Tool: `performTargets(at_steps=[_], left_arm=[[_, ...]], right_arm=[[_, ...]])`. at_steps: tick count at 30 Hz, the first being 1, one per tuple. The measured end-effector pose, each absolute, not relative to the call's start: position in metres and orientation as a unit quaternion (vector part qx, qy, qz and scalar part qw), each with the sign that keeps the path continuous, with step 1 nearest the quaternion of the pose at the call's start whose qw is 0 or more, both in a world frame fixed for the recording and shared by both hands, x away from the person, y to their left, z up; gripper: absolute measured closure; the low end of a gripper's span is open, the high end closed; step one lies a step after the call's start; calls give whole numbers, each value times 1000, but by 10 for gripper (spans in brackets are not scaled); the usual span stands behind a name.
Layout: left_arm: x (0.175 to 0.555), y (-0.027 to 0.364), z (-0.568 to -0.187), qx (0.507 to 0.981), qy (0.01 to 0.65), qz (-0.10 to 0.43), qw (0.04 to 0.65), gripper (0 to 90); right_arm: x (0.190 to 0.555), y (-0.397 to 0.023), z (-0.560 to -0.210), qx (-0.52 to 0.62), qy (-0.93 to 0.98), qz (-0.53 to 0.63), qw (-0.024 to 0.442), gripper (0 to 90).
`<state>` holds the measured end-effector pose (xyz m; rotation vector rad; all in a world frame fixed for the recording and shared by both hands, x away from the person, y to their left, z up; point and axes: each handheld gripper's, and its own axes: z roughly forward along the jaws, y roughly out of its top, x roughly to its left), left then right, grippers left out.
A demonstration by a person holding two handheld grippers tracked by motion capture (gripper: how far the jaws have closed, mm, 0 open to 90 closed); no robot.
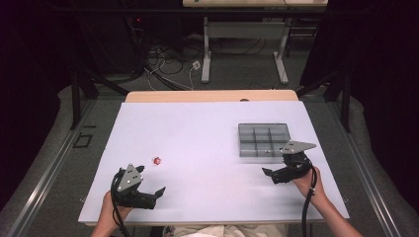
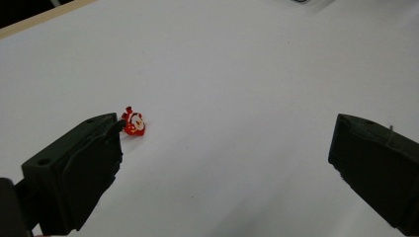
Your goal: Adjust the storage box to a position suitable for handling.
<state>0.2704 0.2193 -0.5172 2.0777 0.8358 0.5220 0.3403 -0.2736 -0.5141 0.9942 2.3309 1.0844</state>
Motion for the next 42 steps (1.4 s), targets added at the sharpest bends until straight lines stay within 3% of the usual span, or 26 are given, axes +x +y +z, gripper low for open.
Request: performTargets(at_steps=[42], left_arm=[[269, 218, -517, 825, 329, 211, 407, 0]], right_arm=[[413, -315, -510, 440, 790, 377, 200, 16]])
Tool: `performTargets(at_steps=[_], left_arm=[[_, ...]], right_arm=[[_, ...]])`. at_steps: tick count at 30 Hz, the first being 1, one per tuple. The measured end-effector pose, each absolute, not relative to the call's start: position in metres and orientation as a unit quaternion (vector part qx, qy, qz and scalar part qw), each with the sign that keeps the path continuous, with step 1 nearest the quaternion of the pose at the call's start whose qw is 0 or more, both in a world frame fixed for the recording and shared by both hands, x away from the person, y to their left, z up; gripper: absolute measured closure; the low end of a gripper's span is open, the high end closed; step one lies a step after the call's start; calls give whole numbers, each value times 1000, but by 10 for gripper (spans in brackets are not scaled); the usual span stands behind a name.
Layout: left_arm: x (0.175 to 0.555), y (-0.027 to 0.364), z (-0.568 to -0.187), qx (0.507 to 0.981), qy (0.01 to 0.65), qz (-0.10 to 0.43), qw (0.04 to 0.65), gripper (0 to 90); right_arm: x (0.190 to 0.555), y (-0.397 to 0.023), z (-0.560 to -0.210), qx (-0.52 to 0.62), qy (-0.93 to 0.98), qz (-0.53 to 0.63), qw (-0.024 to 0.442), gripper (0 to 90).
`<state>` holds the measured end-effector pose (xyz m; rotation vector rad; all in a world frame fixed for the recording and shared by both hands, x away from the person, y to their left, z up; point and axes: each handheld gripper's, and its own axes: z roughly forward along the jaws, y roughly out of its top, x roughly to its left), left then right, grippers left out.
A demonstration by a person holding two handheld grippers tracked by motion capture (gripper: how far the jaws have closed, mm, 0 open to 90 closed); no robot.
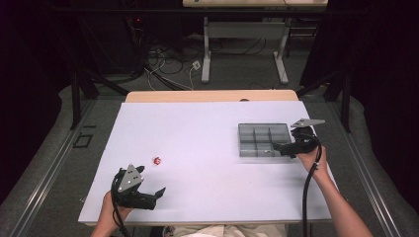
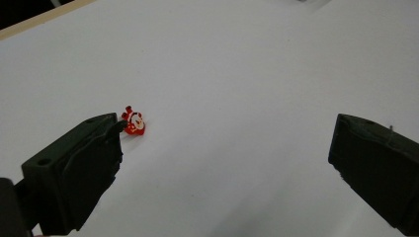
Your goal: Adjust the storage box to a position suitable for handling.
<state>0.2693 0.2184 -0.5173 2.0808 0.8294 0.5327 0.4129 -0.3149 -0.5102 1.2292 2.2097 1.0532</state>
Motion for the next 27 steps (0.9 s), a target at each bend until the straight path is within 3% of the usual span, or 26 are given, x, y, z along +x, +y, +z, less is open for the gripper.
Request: performTargets(at_steps=[2, 4, 10, 23, 27], left_arm=[[269, 218, -518, 825, 330, 213, 407, 1], [269, 219, -517, 825, 329, 213, 407, 0], [269, 218, -518, 824, 331, 214, 407, 1], [269, 219, -517, 826, 330, 211, 406, 1], [269, 219, -517, 826, 330, 210, 406, 1]], right_arm=[[416, -317, -510, 446, 787, 376, 201, 43], [419, -320, -510, 451, 782, 379, 204, 137], [424, -330, -508, 470, 766, 384, 211, 226], [425, -347, -510, 488, 743, 379, 256, 747], [425, -351, -514, 502, 737, 372, 256, 831]])
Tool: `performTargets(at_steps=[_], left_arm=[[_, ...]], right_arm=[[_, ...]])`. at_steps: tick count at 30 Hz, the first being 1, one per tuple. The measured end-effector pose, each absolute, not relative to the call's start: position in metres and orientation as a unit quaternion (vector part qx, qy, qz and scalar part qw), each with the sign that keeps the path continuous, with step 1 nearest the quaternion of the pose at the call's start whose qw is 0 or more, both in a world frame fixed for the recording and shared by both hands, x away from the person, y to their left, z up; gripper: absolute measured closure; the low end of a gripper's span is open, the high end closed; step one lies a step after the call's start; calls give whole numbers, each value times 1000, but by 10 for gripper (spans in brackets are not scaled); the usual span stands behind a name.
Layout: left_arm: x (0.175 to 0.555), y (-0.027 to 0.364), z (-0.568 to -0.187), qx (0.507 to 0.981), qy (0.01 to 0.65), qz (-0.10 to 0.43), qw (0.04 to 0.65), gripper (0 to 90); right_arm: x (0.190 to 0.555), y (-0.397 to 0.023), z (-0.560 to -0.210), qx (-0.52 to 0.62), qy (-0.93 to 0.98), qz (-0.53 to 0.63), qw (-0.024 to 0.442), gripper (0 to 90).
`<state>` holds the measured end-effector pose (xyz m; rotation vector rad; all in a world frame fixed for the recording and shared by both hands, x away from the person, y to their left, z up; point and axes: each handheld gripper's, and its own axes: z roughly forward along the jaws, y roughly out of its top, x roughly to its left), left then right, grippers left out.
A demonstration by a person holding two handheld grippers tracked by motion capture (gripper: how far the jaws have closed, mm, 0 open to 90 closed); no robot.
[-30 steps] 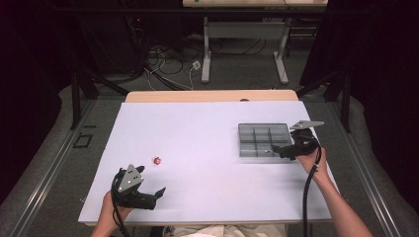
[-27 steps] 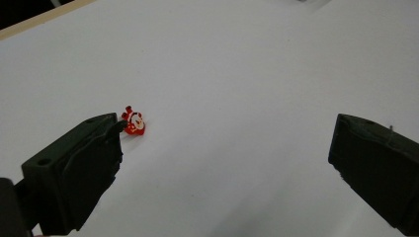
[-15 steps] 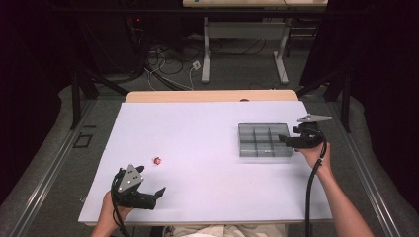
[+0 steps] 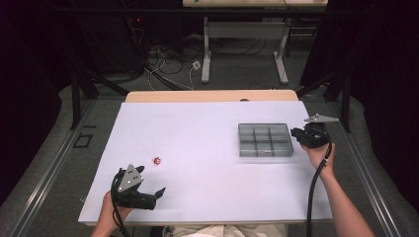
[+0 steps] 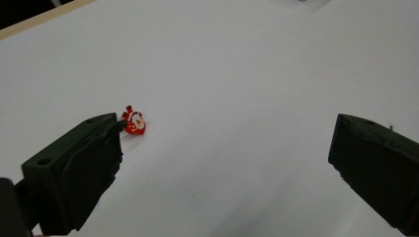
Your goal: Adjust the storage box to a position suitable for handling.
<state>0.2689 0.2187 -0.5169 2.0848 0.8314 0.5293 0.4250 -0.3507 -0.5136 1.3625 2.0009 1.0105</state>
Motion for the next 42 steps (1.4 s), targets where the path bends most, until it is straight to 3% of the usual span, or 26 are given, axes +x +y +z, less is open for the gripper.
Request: performTargets(at_steps=[6, 24, 42], left_arm=[[269, 219, -517, 827, 329, 209, 406, 1], [269, 219, -517, 826, 327, 211, 407, 1], [269, 218, -517, 826, 328, 208, 408, 1]], right_arm=[[429, -352, -526, 514, 745, 344, 251, 900], [433, -344, -541, 522, 767, 302, 221, 900], [430, -344, -543, 522, 767, 300, 222, 900]])
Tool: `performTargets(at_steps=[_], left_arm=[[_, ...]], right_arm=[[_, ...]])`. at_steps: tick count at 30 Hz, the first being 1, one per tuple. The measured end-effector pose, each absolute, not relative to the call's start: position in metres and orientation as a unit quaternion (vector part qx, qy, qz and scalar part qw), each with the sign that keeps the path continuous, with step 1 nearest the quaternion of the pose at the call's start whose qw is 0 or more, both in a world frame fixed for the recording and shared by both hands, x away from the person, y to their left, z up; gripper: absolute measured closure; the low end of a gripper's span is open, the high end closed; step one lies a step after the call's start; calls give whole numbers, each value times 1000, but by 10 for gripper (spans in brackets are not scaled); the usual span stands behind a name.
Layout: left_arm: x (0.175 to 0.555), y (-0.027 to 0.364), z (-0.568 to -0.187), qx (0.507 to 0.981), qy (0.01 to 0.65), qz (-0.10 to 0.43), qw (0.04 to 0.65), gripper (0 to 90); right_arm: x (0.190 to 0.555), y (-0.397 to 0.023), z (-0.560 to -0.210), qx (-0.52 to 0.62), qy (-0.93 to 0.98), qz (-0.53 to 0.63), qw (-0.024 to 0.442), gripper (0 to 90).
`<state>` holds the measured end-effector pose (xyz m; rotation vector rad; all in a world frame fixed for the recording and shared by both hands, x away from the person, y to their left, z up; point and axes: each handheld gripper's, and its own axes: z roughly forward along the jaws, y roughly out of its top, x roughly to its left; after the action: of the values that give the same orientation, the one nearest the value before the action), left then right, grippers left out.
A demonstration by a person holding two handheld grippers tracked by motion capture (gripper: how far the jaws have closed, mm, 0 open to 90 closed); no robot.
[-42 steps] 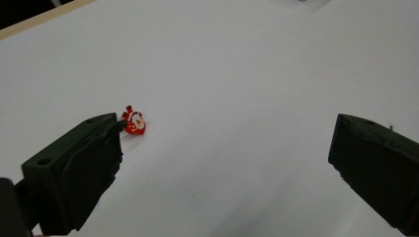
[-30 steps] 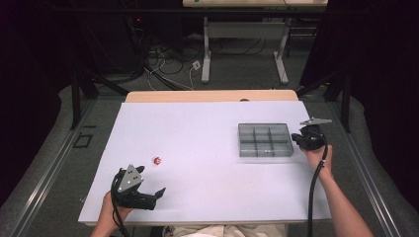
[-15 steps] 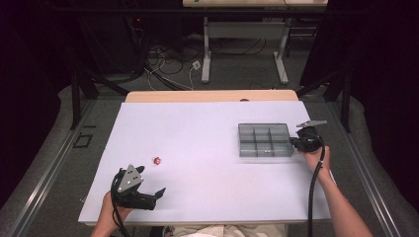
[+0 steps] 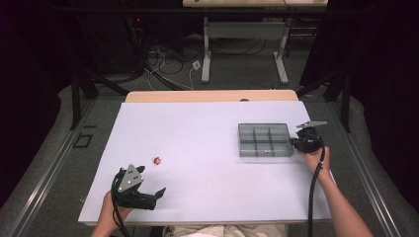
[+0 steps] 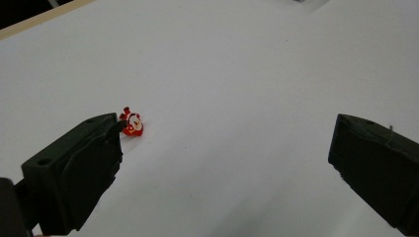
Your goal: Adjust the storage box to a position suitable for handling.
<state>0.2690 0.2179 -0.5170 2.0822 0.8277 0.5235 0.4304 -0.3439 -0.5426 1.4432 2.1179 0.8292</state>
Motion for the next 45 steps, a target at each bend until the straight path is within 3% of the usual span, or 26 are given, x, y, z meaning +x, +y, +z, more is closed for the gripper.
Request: performTargets(at_steps=[24, 45], left_arm=[[270, 217, -517, 826, 327, 208, 409, 1], [270, 218, -516, 827, 326, 209, 407, 2]], right_arm=[[425, -342, -543, 525, 764, 302, 221, 900], [422, -310, -542, 480, 791, 308, 220, 900]])
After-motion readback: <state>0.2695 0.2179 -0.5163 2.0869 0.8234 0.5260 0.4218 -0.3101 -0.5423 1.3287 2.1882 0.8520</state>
